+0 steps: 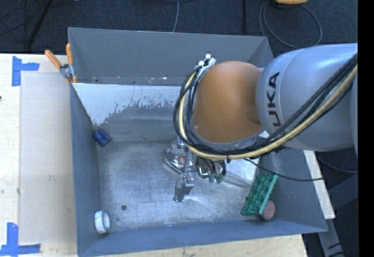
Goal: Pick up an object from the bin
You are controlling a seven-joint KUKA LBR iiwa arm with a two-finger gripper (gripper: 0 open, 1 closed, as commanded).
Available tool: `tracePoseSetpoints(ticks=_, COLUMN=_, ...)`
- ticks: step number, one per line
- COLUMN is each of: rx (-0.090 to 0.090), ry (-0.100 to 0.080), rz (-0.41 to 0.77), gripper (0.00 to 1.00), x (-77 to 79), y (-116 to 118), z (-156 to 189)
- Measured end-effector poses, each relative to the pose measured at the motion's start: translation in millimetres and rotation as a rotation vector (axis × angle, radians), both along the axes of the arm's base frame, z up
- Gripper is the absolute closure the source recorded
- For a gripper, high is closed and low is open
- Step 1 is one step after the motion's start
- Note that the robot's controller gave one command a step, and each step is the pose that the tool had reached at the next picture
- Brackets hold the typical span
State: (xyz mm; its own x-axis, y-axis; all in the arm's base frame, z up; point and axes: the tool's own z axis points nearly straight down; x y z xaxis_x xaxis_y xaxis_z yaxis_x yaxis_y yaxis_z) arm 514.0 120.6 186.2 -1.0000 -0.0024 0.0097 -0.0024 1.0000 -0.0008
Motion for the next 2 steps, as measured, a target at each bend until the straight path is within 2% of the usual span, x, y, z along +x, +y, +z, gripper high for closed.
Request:
tracePoseSetpoints(ticks=1, rx=-0.003, ry=-0.007, rz=-0.064, gripper=0.00, x=39.4, y=-70.8, z=-34.9)
tracePoseSetpoints(ticks=2, rx=0.004, ry=-0.017, rz=-0.136, gripper=0.00, x=51.2, y=-63.5, z=-115.5)
